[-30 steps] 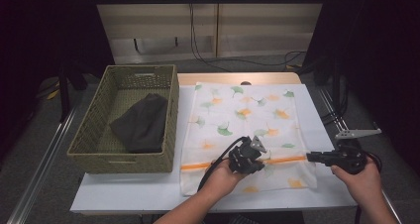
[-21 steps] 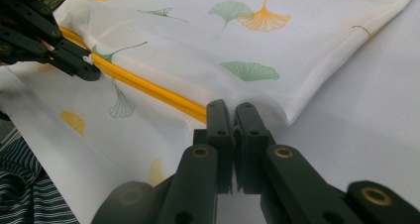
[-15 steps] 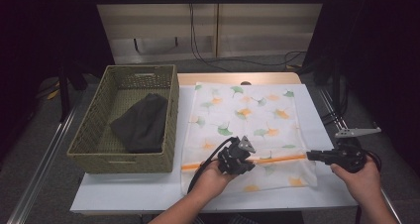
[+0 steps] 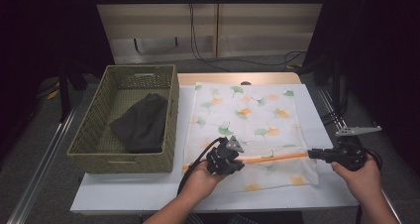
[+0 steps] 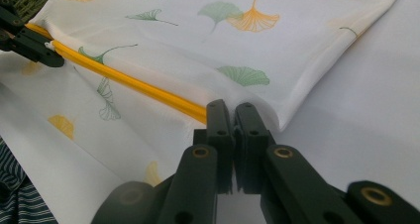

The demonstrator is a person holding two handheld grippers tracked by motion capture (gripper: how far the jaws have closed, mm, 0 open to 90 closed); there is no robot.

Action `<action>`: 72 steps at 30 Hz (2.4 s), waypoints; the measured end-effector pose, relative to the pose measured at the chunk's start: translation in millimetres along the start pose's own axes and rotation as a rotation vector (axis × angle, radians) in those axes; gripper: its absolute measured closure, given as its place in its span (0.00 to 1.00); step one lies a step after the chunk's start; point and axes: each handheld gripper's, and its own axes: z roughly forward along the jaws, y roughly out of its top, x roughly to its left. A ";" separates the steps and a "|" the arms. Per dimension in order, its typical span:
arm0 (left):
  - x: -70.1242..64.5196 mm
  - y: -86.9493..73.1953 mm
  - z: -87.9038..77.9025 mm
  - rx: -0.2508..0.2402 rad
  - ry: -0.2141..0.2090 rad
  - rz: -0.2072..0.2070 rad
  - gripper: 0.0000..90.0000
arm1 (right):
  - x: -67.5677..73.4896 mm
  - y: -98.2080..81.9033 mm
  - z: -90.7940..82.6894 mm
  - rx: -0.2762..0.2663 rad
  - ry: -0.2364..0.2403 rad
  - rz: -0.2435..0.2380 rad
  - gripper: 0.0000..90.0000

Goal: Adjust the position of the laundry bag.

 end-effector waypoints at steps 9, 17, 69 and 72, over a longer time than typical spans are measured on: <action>8.2 -15.4 -11.9 0.005 0.003 -0.018 1.00 | -4.0 -1.8 -1.8 -0.003 -0.013 0.007 0.97; 11.2 -27.6 -23.4 0.003 0.012 -0.042 1.00 | -6.5 -4.7 -5.2 -0.002 -0.018 0.025 0.97; 24.4 -103.9 -88.5 -0.008 0.160 -0.192 1.00 | -21.0 -20.1 -6.4 0.013 -0.038 0.080 0.97; 24.2 -105.5 -89.1 -0.003 0.167 -0.194 1.00 | -19.1 -19.4 -4.0 0.018 -0.042 0.073 0.97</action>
